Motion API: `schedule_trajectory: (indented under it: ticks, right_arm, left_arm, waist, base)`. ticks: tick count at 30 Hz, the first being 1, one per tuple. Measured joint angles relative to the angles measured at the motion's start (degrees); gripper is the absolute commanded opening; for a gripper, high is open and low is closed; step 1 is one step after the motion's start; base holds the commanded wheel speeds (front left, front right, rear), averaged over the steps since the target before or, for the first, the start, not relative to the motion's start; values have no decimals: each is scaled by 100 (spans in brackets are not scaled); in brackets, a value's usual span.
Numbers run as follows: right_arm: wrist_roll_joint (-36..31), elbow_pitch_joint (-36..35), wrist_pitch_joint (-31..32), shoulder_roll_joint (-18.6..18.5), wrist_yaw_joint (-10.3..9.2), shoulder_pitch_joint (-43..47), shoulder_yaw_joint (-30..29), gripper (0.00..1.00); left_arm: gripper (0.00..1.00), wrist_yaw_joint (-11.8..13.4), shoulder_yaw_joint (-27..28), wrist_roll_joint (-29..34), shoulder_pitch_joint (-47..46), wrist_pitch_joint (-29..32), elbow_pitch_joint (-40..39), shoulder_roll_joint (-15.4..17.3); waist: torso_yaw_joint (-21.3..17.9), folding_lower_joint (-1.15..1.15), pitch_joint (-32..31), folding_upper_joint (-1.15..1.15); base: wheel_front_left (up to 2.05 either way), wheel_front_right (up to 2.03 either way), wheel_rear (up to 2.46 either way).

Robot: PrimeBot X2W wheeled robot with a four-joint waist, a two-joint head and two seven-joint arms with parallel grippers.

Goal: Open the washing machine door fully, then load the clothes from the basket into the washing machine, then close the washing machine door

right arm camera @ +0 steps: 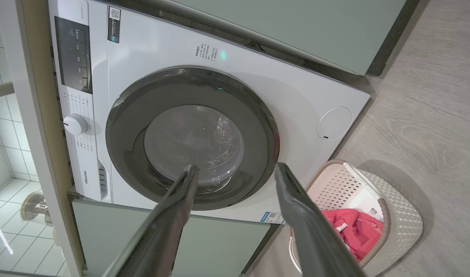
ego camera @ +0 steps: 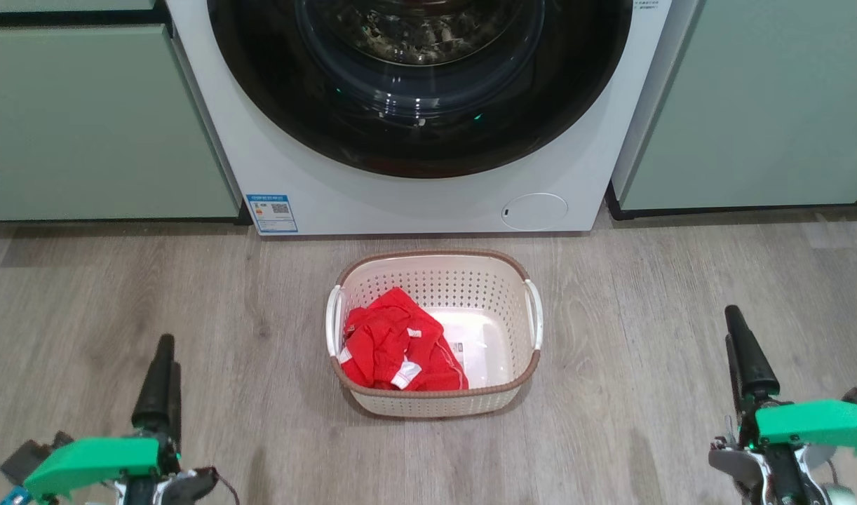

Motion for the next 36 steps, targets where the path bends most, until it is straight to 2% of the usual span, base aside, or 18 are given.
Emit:
schedule_trajectory:
  ticks: [15, 29, 34, 36]
  right_arm:
    - [-1564, -633, -240, 0, 0, -117, 148, 100]
    - [-3178, -1131, -477, -29, 0, -238, 423, 100]
    - [-3669, -1257, -561, -57, 0, -238, 519, 100]
    - [-3875, -1294, -577, -96, 0, -238, 580, 100]
  left_arm:
    - [100, 8, 201, 1085, -142, -247, -725, 1]
    - [100, 611, -40, 2287, -208, -460, -1670, 5]
    - [100, 823, -314, 2817, -211, -557, -1985, 11]
    - [100, 831, -469, 3089, -210, -577, -2042, 12]
  waist:
    - [4, 0, -42, 0]
    - [54, 0, -69, 0]
    - [50, 0, -75, 0]
    - [47, 0, -77, 0]
  base:
    - [0, 0, 0]
    - [0, 0, 0]
    - [0, 0, 0]
    - [0, 0, 0]
